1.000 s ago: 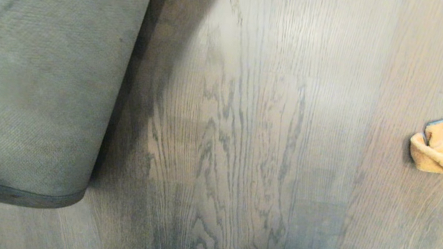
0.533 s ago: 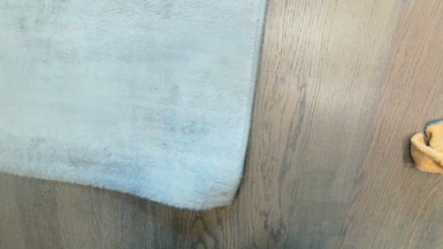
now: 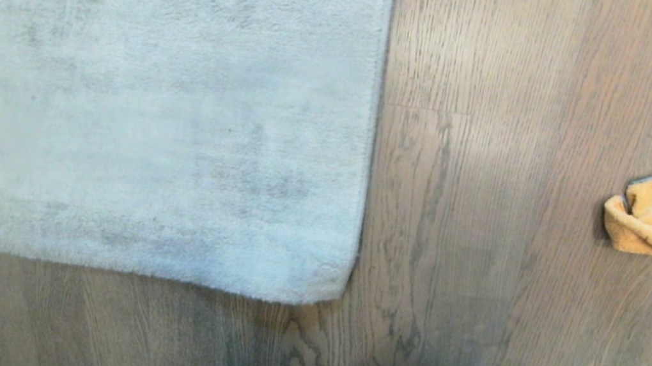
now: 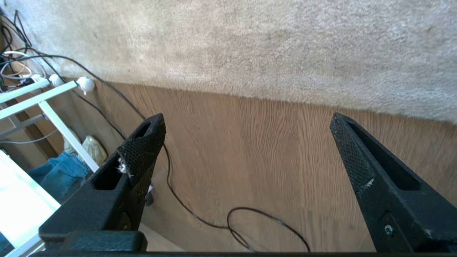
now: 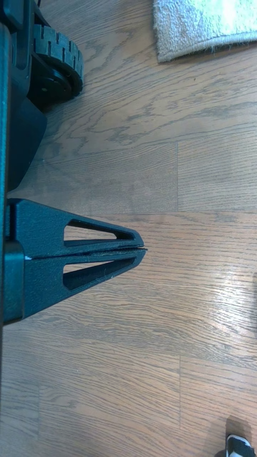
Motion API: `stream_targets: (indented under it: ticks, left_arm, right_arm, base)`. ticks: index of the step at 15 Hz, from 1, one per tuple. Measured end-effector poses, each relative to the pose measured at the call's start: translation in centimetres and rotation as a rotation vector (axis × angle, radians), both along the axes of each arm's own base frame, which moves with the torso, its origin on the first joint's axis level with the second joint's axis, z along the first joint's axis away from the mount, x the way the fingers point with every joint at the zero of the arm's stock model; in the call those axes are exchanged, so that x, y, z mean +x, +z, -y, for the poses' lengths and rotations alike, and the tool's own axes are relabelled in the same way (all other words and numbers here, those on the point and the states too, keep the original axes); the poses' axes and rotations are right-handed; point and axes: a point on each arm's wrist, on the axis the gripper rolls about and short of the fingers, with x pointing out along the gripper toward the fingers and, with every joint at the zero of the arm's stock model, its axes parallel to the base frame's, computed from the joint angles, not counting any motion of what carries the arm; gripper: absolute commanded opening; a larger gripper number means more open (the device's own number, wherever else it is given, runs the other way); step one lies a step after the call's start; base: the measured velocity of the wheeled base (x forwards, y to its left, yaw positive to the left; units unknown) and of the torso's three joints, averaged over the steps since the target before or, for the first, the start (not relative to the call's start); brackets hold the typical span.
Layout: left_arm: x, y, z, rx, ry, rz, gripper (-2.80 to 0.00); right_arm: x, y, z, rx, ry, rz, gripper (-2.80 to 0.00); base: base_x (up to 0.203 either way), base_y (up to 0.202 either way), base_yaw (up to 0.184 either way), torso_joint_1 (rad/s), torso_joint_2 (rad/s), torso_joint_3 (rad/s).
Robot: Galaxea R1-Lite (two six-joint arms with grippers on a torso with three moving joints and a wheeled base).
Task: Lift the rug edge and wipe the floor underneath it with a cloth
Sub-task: Lay down the carpet
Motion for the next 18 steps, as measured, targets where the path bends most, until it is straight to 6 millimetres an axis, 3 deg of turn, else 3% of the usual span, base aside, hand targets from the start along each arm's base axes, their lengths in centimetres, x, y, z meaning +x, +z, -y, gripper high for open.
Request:
stream_targets:
  ticks: [18]
  left_arm:
    - [0.07,0.08,0.67,-0.022,-0.177,0.009,-2.80]
  right_arm:
    - [0.00,0.00,0.00,0.000,0.000,0.000,-2.80]
  base:
    - [0.000,0.000,0.000,0.000,0.00,0.000]
